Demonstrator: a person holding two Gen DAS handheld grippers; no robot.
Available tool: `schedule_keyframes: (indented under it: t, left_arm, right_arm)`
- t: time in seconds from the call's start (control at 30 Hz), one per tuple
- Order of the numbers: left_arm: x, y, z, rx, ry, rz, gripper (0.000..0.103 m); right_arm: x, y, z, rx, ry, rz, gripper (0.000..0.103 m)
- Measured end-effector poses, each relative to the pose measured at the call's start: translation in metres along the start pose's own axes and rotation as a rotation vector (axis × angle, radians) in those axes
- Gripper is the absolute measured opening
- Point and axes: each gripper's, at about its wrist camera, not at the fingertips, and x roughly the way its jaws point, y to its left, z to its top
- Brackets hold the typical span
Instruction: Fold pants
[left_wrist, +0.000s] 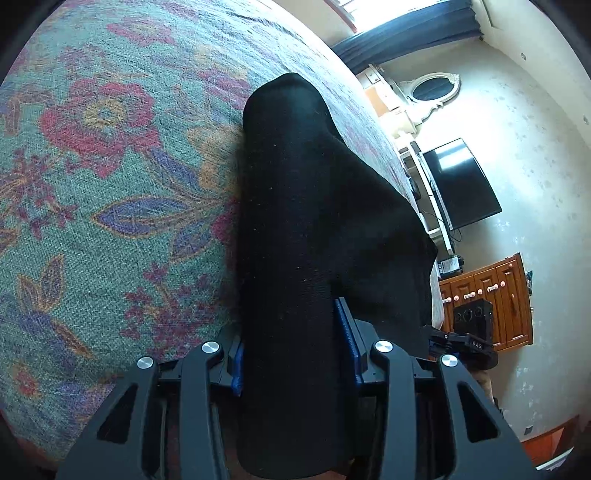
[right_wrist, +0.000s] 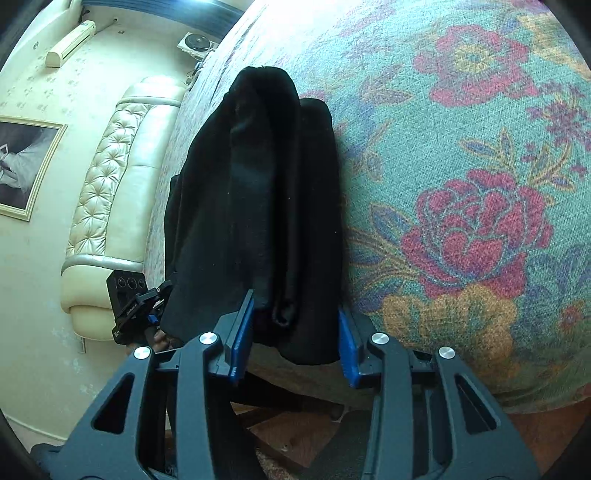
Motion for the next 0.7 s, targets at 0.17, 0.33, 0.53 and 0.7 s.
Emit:
schedule_keyframes:
  t: [0.17, 0.33, 0.53, 0.7]
  left_arm:
    - [-0.012, 0.007, 0.001, -0.068, -0.032, -0.105, 0.081]
    - [-0.028, -0.001, 0.012, -0.059, -0.064, -0.075, 0.086]
    - [-0.042, 0.006, 0.030, -0.014, -0.124, -0.063, 0.086]
    - [-0.021, 0.017, 0.043, -0.046, -0.069, -0.057, 0.086]
  right_arm:
    - [-0.005, 0.046, -0.005, -0.162, -0.056, -0.278, 0.083]
    - [-0.007, 0.084, -0.011, -0.323, -0.106, -0.475, 0.085]
    - [-0.008, 0.084, 0.000, -0.331, -0.128, -0.465, 0.087]
    - [-0.012, 0.066, 0.018, -0.274, -0.144, -0.394, 0.088]
